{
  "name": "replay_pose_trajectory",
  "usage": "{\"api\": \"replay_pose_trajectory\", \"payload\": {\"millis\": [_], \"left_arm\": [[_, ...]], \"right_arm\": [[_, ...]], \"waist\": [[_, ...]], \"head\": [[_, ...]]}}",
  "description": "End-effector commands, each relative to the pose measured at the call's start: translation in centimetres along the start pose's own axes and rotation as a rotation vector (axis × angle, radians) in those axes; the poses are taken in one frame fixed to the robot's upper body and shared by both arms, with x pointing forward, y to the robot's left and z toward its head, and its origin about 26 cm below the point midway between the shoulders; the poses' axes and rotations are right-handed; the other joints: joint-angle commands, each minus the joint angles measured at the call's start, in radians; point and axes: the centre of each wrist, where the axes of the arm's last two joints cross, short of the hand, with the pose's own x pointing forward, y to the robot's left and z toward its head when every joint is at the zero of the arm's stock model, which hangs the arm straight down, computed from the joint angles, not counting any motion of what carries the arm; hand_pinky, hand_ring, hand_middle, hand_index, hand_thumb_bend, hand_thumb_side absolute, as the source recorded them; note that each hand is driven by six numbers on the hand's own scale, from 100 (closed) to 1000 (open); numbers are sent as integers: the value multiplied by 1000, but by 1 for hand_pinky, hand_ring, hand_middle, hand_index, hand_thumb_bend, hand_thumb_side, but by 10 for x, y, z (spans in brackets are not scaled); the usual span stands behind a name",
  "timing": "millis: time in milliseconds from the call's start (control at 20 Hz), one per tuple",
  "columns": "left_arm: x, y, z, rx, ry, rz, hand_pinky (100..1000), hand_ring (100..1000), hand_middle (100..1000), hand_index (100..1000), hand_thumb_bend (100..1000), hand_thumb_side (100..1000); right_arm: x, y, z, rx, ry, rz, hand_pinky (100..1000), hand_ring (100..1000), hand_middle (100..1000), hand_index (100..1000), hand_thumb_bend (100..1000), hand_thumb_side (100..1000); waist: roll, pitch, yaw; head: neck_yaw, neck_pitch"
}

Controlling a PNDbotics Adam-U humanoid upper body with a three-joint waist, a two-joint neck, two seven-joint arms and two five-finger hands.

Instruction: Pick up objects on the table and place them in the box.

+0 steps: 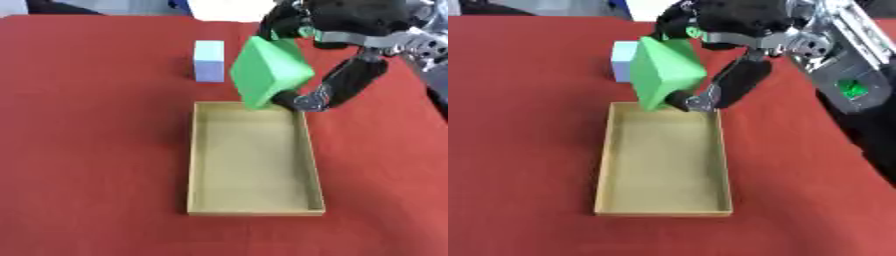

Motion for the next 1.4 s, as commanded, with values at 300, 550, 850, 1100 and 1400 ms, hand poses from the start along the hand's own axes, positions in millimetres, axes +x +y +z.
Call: {"api": "replay_pose_trajectory", "payload": {"millis": [300, 550, 850, 1100, 1400], "left_arm": [[5, 2, -5, -8, -26, 2, 730, 673, 568, 775, 183, 651], [5, 1, -4, -8, -21, 6, 729, 673, 568, 775, 183, 652], [4, 1, -4, -11, -18, 7, 729, 672, 568, 775, 183, 652], [4, 1, -3, -10, -17, 6, 728, 672, 568, 775, 183, 650], [4, 1, -3, -9, -16, 6, 728, 672, 568, 775, 186, 650]], "right_arm": [[-6, 38, -22, 173, -25, -3, 797, 791, 726, 841, 220, 662], [-9, 65, -34, 204, -19, 19, 798, 802, 749, 863, 245, 684], [-14, 73, -35, 216, -14, 66, 834, 858, 823, 945, 497, 864], [-16, 73, -34, 205, -11, 94, 836, 859, 818, 948, 491, 847], [-17, 65, -28, 162, -5, 94, 837, 862, 825, 956, 503, 860]], "waist": [[-1, -20, 11], [1, -19, 16], [2, -18, 14], [1, -18, 14], [0, -19, 13]], "head": [[-7, -1], [-11, -1], [-12, 0], [-12, 0], [-11, -2]]}}
